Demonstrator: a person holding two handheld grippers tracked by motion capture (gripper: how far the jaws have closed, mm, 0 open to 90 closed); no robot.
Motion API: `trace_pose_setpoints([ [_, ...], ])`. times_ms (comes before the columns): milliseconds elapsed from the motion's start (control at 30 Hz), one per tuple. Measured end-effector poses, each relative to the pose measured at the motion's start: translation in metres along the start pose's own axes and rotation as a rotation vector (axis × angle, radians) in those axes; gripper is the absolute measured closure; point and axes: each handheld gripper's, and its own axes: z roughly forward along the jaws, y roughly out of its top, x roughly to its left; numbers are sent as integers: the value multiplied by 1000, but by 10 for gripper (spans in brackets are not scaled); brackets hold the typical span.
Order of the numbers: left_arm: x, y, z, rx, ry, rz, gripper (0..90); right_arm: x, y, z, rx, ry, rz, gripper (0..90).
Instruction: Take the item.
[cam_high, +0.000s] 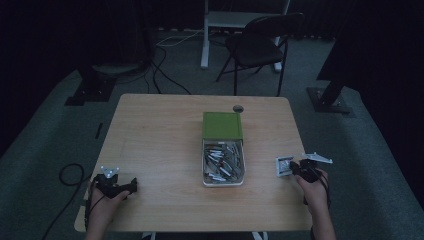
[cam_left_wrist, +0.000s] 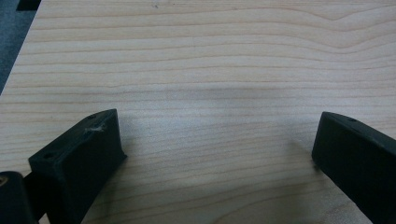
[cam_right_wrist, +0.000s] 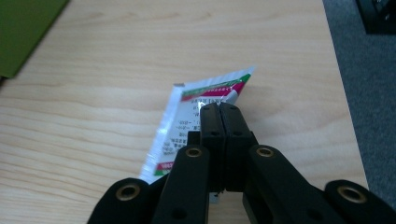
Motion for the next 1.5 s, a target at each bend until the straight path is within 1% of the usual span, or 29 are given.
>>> trace_pose_setpoints([
  [67, 0, 0, 0, 0, 0, 0, 23, -4, -4, 3, 14, -2, 8, 892],
  [167, 0, 0, 0, 2, 0, 0, 23, -7, -7, 5, 15, 4, 29, 884],
  [200, 0, 0, 0, 2, 0, 0, 23, -7, -7, 4, 15, 4, 29, 880],
  [300, 0, 0, 0, 0, 0, 0, 23, -9, -6, 3, 17, 2, 17, 833],
  [367, 0, 0, 0, 0, 0, 0, 23, -10, -5, 2, 19, 10, 25, 798],
  [433, 0, 0, 0, 0, 0, 0, 22, -12, -6, 1, 22, 11, 9, 751],
  [500, 0, 0, 0, 2, 0, 0, 22, -14, -6, 0, 11, 14, -1, 686],
  [600, 0, 0, 0, 2, 0, 0, 22, -14, -6, -3, 7, 29, -10, 588],
  [633, 0, 0, 0, 2, 0, 0, 22, -12, -6, -3, 5, 37, -25, 572],
  [667, 0, 0, 0, 2, 0, 0, 23, -12, -6, -4, -5, 34, -36, 568],
  [733, 0, 0, 0, 2, 0, 0, 23, -9, -4, -6, -14, 39, -67, 507],
  [767, 0, 0, 0, 2, 0, 0, 22, -9, -4, -6, -21, 46, -79, 511],
  [833, 0, 0, 0, 2, 0, 0, 22, -5, -2, -8, -13, 94, -95, 492],
  [867, 0, 0, 0, 2, 0, 0, 23, -2, -2, -8, -7, 106, -107, 478],
  [900, 0, 0, 0, 2, 0, 0, 22, 1, -1, -8, 2, 116, -133, 448],
  [1000, 0, 0, 0, 2, 0, 0, 23, 7, -1, -8, 7, 149, -153, 379],
  [1033, 0, 0, 0, 2, 0, 0, 23, 9, -1, -8, 12, 162, -168, 362],
  [1100, 0, 0, 0, 2, 0, 0, 22, 13, -2, -7, 16, 174, -193, 346],
  [1233, 0, 0, 0, 2, 0, 0, 23, 20, -3, -5, 14, 240, -223, 308],
  [1300, 0, 0, 0, 2, 0, 0, 23, 24, -4, -4, 3, 271, -232, 298],
  [1333, 0, 0, 0, 2, 0, 0, 22, 25, -4, -4, 5, 279, -230, 288],
  [1367, 0, 0, 0, 2, 0, 0, 23, 27, -5, -4, -2, 290, -243, 279],
  [1400, 0, 0, 0, 2, 0, 0, 23, 28, -5, -3, -11, 306, -244, 270],
  [1500, 0, 0, 0, 2, 0, 0, 23, 32, -9, -2, -50, 379, -257, 208],
])
